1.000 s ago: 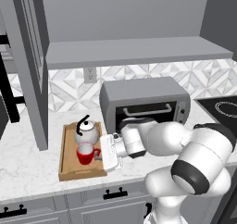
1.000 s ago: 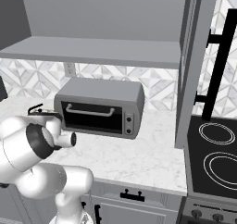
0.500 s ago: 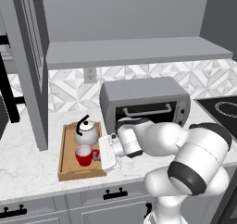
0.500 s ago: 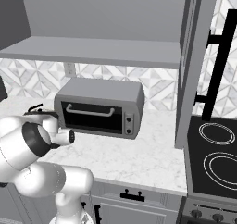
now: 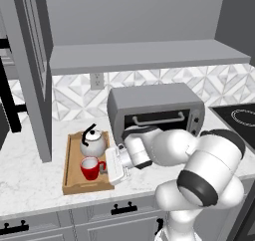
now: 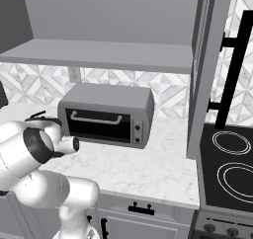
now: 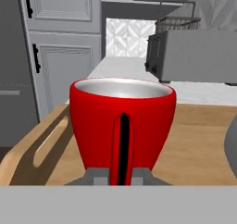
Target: Pick the kettle from the counter and place it on the tray. Then pick the mug from the cabinet and place it on the tray. Then close the cabinet doors.
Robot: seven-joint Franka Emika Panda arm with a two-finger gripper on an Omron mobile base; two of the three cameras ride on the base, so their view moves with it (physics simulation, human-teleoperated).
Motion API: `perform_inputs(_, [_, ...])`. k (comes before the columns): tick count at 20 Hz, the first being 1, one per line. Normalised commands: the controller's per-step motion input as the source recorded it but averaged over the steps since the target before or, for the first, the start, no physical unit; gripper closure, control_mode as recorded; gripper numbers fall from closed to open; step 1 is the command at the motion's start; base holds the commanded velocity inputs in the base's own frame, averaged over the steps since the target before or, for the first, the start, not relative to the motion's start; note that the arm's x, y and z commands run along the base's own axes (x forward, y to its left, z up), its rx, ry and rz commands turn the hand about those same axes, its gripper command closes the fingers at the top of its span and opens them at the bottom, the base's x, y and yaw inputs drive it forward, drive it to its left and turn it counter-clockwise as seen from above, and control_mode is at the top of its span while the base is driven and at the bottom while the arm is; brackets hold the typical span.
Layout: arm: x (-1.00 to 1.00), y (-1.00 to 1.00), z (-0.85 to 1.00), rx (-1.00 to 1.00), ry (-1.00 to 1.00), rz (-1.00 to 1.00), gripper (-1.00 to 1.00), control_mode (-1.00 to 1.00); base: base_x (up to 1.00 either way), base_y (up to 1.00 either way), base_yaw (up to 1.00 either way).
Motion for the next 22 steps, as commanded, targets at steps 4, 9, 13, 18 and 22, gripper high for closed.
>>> perform_inputs(4, [-0.06,-0.02,-0.37,0.00,-0.05,0.00,1.00,-1.00,0.00,0.00,0.00])
perform_inputs(9, [-0.07,-0.03,-0.37,0.00,-0.09,0.00,1.00,-1.00,0.00,0.00,0.00])
perform_inputs(13, [-0.13,-0.02,-0.34,0.00,-0.11,0.00,-1.00,-1.00,0.00,0.00,0.00])
perform_inputs(18, [-0.13,-0.10,-0.26,0.00,-0.14,0.00,-1.00,-1.00,0.00,0.00,0.00])
perform_inputs(22, [-0.18,-0.18,-0.10,0.00,-0.12,0.00,-1.00,-1.00,0.00,0.00,0.00])
